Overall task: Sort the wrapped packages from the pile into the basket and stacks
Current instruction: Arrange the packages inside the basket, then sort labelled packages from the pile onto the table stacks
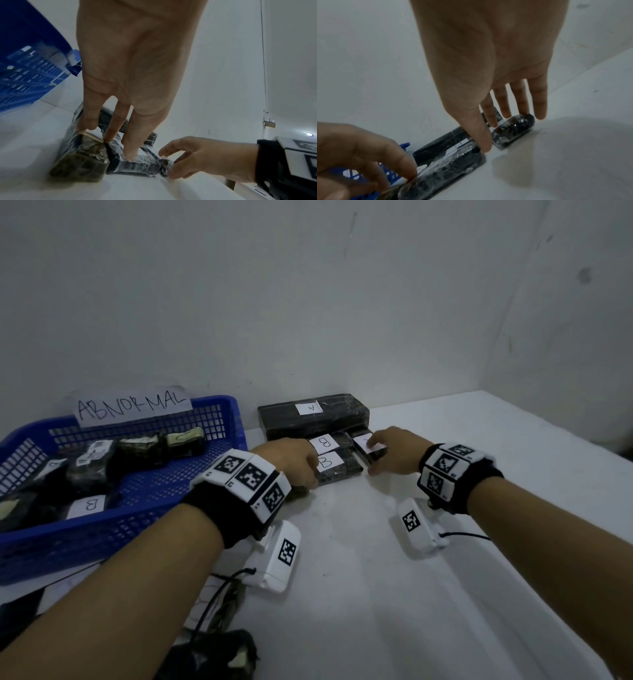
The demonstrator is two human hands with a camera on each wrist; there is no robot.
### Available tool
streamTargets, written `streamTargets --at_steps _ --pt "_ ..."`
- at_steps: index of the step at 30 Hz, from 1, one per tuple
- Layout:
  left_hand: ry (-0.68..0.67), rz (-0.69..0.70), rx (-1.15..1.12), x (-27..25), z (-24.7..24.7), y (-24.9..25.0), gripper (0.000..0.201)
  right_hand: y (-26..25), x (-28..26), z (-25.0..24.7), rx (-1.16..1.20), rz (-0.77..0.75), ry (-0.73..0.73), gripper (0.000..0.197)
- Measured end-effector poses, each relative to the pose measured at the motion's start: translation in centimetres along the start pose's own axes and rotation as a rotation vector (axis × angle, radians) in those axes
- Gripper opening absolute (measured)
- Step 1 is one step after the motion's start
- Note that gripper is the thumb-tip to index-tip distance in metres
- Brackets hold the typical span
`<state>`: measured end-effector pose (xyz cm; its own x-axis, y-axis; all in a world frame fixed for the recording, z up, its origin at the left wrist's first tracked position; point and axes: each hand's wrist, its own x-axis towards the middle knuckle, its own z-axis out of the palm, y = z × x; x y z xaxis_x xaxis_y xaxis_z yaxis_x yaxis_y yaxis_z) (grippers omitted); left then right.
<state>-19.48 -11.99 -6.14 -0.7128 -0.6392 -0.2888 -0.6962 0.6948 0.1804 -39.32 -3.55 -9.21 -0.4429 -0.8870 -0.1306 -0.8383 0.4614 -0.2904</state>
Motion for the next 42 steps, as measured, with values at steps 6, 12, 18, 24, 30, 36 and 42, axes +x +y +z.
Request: streamTargets --at_steps 6,12,18,24,30,36,42 --pt "0.019 0.008 -0.032 -0.4 0.2 -0.1 0.043 -0.1 -0.4 0.3 -0.012 0.005 0.004 0.067" --pt "0.231 0.156 -0.190 -4.6 -2.6 -0.6 0.033 -3.8 -2.2 -2.9 0.007 -0.174 0.115 0.059" --pt "0.591 0.107 -0.505 -15.4 -3.8 -7.1 0.012 -11.7 -7.6 -3.2 0.304 -0.506 0.180 0.027" --pt "0.656 -0.143 -0.599 -23.5 -0.2 -14.7 0.011 -20.7 -12.7 1.9 0.325 -0.741 0.083 0.020" --pt "0.633 -0.333 -0.650 -28.7 3.9 -19.8 0.009 -29.5 -14.4 6.2 0.172 -0.863 -0.128 0.031" --pt "0.389 -0.561 -0.535 -34.2 6.6 -24.1 0.030 -36.2 -17.0 8.9 -0.067 -0.954 -0.404 0.047" --pt "0.196 -0.733 -0.384 -36.0 8.2 -25.2 0.062 -39.2 -19.2 10.4 -0.275 -1.030 -0.519 0.048"
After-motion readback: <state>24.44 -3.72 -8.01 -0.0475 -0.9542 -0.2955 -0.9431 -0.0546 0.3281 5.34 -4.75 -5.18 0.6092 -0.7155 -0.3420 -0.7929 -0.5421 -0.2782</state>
